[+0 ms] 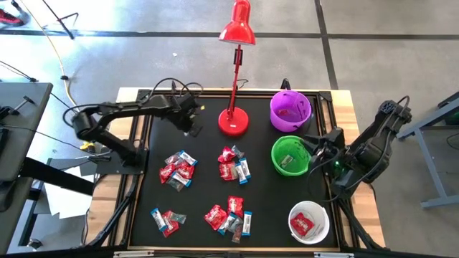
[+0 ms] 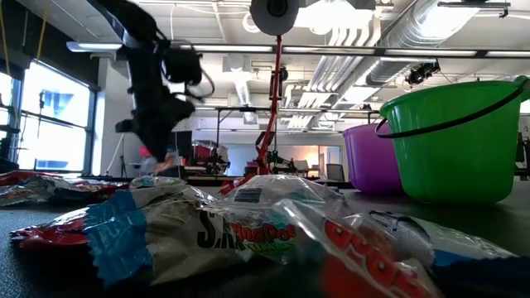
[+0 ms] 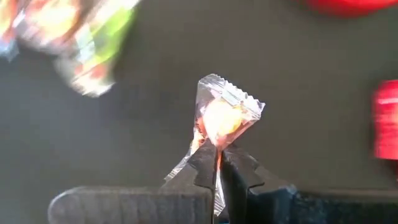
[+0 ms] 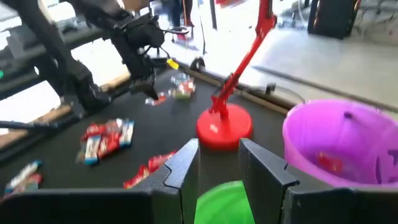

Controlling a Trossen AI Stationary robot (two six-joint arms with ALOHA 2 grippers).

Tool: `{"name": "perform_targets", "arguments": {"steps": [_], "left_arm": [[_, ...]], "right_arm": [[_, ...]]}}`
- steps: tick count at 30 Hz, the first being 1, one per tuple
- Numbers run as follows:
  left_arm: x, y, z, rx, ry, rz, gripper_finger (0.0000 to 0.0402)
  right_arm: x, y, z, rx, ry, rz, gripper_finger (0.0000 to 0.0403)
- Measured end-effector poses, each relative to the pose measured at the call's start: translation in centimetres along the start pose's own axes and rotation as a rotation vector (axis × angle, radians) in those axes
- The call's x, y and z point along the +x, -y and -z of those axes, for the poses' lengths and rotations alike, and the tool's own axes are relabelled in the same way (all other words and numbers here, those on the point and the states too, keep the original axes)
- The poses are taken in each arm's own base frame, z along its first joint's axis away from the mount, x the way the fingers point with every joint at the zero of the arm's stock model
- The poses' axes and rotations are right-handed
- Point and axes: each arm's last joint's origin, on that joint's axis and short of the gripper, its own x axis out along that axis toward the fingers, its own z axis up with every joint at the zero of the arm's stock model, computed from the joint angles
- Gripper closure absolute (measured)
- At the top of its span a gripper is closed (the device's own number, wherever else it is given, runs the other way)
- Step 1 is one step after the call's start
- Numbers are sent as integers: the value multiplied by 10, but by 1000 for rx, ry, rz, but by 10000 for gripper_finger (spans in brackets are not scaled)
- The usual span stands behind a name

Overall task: Organize candy in baskets
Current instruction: Put the orange gummy into the violet bucket

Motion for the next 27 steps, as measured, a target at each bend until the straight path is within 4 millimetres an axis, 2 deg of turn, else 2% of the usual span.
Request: {"name": "perform_targets", "arguments": {"steps": [4,8,11,16,21,27], "left_arm": [[-38,24,-3,60,160,142,401],[-83,44,-6,124,373,287,401],[-116,51,-6,157,536,389,401],[-166,53,-3,265,809,487,401],[-198,46,-6,261,1110,418,401],[-215,40,-21,214,1356,341,401]], "right_arm": [[12,4,-8,94,95,77,295],[27,18,-21,249,126,190,295],[34,31,-29,325,120,270,295],[38,53,-42,412,140,362,295],[40,67,-50,480,178,439,295],[50,75,-54,542,195,541,295]]}}
